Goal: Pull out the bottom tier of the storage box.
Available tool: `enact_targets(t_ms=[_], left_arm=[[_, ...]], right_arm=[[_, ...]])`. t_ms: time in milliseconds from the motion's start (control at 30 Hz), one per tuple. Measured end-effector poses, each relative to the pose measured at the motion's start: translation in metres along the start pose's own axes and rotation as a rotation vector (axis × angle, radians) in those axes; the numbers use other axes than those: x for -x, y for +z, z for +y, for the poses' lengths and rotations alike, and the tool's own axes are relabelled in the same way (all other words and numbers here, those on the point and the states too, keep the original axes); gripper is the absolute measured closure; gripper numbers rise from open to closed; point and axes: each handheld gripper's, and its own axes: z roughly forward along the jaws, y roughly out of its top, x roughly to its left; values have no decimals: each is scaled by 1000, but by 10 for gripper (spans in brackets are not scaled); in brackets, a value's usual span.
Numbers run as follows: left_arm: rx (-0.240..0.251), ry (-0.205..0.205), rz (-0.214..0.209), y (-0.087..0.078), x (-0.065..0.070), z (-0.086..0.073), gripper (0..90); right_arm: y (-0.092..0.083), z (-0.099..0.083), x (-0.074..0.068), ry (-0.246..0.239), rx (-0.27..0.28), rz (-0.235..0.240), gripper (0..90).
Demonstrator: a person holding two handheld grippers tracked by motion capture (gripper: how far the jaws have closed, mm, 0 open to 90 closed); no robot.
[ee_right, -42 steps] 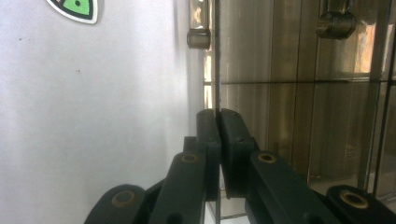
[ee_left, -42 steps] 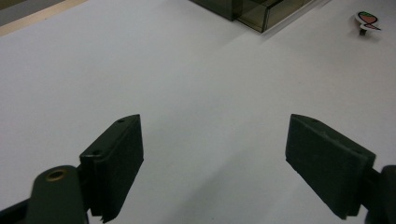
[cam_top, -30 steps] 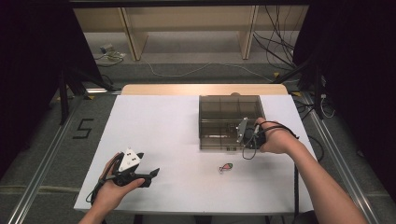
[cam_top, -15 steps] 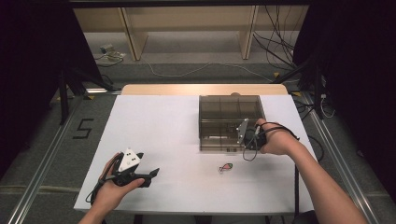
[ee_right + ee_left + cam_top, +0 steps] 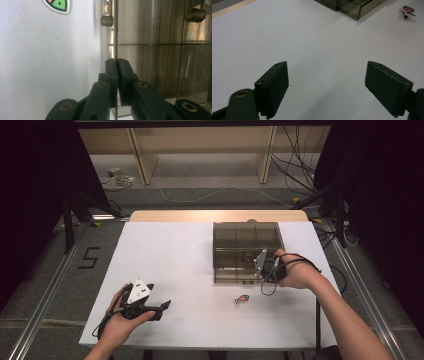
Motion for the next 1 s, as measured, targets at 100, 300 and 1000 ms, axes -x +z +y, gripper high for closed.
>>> enact_targets(t_ms=[100,300,1000], left_arm=[[-1,-1,1,0,0,0,190],[-2,0,-1,0,0,0,190],[-1,-3,-1,0,0,0,190]], right_arm=[[0,-1,-1,-4,9,-5,875],[1,-1,-6,-2,5,-1,877],[0,0,-14,-2,7,-11,876]])
